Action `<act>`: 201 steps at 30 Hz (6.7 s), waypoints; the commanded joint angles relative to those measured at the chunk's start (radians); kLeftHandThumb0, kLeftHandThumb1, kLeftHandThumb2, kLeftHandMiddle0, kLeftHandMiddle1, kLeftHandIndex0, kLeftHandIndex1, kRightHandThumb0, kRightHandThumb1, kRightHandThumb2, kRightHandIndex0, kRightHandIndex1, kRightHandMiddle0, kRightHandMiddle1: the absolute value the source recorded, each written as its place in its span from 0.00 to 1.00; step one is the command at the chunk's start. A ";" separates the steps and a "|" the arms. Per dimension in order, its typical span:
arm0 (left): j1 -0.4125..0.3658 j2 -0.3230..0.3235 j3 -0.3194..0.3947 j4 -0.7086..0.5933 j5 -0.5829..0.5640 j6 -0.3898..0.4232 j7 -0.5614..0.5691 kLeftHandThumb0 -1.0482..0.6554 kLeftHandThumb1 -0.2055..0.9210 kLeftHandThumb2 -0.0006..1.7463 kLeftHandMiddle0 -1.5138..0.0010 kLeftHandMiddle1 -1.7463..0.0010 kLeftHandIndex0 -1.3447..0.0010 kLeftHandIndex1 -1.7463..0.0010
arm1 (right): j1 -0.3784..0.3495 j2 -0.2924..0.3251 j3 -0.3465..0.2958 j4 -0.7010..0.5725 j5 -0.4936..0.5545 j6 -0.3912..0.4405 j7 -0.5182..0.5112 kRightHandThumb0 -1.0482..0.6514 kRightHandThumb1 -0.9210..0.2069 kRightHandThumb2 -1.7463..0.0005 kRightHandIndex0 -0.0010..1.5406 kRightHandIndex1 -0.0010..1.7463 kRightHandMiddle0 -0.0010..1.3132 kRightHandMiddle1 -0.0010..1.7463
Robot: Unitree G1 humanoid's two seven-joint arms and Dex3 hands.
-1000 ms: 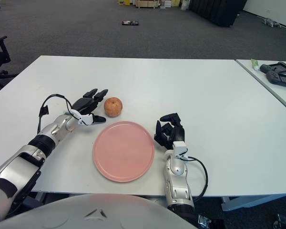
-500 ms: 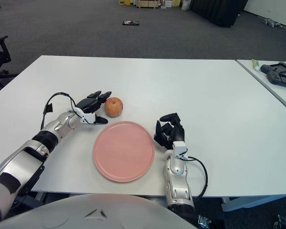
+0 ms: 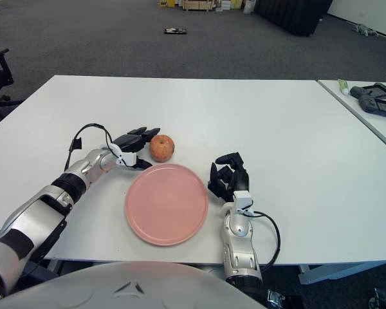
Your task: Put the apple into the plate.
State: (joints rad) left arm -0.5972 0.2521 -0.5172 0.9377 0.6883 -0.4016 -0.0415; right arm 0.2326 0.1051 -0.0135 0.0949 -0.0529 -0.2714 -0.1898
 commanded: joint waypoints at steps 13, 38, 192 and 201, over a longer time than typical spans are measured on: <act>-0.111 0.040 0.069 -0.050 -0.073 0.040 -0.051 0.00 0.94 0.06 1.00 1.00 1.00 1.00 | 0.001 0.009 0.005 -0.003 -0.019 -0.008 -0.022 0.38 0.29 0.44 0.47 1.00 0.30 1.00; -0.153 0.100 0.154 -0.204 -0.146 0.060 -0.080 0.00 0.92 0.05 1.00 1.00 1.00 1.00 | -0.004 0.002 0.006 0.001 -0.019 0.004 -0.018 0.38 0.28 0.45 0.48 1.00 0.30 1.00; -0.176 -0.091 -0.672 0.328 0.495 -0.035 0.619 0.34 0.47 0.75 0.20 0.00 0.55 0.00 | 0.024 -0.001 -0.015 -0.026 -0.004 0.007 -0.013 0.39 0.24 0.49 0.48 1.00 0.27 1.00; -0.179 -0.077 -0.650 0.333 0.449 -0.081 0.601 0.34 0.48 0.74 0.20 0.00 0.56 0.00 | 0.023 0.002 -0.018 -0.029 -0.003 0.014 -0.015 0.39 0.24 0.48 0.48 1.00 0.28 1.00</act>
State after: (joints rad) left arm -0.8726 0.1439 -1.1319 1.2098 1.1005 -0.4409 0.6927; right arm 0.2607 0.1054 -0.0246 0.0772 -0.0565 -0.2704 -0.2016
